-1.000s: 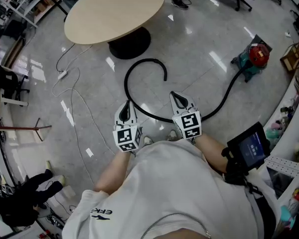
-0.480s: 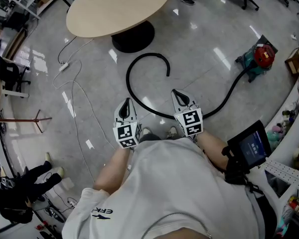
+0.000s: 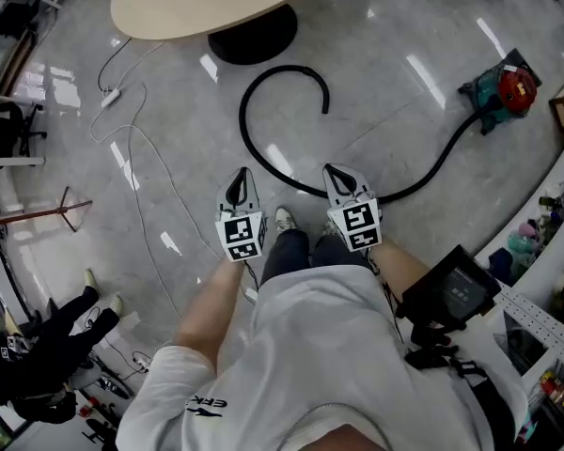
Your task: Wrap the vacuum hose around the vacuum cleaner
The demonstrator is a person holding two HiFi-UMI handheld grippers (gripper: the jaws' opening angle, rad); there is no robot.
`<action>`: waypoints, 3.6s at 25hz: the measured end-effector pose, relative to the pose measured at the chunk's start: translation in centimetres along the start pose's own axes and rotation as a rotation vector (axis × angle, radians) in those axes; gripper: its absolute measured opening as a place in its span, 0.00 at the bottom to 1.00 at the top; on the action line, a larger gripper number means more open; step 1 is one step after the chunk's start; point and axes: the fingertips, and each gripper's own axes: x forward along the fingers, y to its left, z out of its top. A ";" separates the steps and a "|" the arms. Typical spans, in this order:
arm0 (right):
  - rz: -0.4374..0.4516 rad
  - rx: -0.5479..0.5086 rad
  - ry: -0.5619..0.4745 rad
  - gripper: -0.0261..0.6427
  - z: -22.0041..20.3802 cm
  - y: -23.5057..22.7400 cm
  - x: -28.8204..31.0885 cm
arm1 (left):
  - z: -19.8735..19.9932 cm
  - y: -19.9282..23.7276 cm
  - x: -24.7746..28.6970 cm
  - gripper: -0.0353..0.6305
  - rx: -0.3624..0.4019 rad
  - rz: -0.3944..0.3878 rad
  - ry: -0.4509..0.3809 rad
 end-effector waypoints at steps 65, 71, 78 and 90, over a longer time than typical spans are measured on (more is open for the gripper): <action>0.376 -0.431 0.816 0.31 -62.6 6.4 37.8 | -55.9 4.2 28.5 0.06 0.328 -0.379 0.330; 0.394 -0.388 0.794 0.31 -53.3 5.7 31.7 | -48.6 3.6 27.0 0.06 0.389 -0.407 0.321; 0.411 -0.352 0.727 0.31 -41.0 4.9 24.4 | -38.5 3.0 24.2 0.06 0.481 -0.433 0.285; 0.389 -0.285 0.608 0.30 -20.8 1.9 13.2 | -20.4 2.3 19.6 0.06 0.638 -0.434 0.203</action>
